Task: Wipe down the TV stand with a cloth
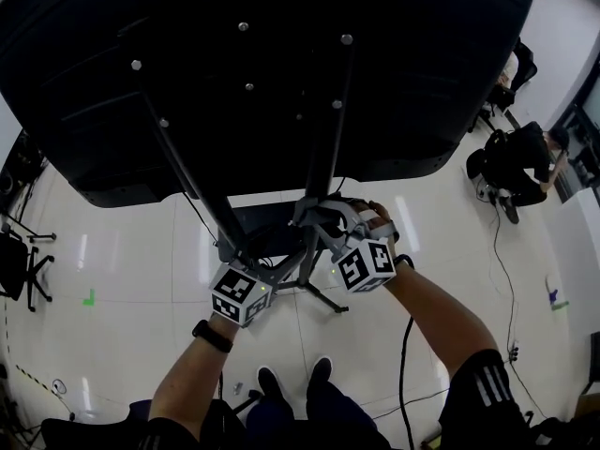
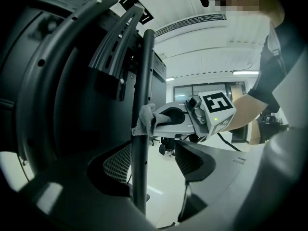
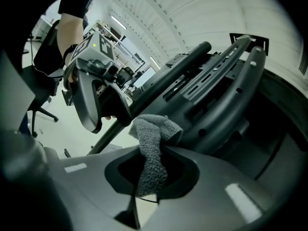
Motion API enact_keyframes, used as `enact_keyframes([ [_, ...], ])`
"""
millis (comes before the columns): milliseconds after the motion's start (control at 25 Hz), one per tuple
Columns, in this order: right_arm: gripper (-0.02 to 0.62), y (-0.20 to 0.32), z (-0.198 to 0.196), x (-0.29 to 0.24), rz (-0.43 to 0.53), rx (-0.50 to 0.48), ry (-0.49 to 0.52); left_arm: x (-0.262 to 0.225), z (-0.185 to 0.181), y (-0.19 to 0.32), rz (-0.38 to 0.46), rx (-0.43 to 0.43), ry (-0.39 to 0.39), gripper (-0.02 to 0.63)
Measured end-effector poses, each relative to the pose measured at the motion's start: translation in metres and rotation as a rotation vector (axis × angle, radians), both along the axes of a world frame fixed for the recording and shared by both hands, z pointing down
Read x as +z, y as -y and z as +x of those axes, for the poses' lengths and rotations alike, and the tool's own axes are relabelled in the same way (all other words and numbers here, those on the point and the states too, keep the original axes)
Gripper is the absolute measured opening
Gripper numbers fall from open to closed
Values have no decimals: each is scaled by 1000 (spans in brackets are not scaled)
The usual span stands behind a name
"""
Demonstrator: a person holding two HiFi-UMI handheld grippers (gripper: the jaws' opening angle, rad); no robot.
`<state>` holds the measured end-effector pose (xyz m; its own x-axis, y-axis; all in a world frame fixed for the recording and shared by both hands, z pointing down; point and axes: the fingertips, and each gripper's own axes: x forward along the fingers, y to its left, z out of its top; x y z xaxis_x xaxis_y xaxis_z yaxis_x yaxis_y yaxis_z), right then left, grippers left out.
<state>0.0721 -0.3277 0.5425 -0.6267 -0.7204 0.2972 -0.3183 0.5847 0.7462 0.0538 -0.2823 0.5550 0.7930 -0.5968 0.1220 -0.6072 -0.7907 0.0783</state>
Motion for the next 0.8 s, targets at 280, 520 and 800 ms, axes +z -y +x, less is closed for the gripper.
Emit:
enact_keyframes([
  [280,49,0,7,78,-79,9,-54,60,3,9,-60,8,40,304],
  [520,49,-1,6,152,-152,10,-98,114,8,14,-94,1,67,305],
  [800,48,-4,-5,221,-220,-11,-144,177,3,23,-147,-34,86,307],
])
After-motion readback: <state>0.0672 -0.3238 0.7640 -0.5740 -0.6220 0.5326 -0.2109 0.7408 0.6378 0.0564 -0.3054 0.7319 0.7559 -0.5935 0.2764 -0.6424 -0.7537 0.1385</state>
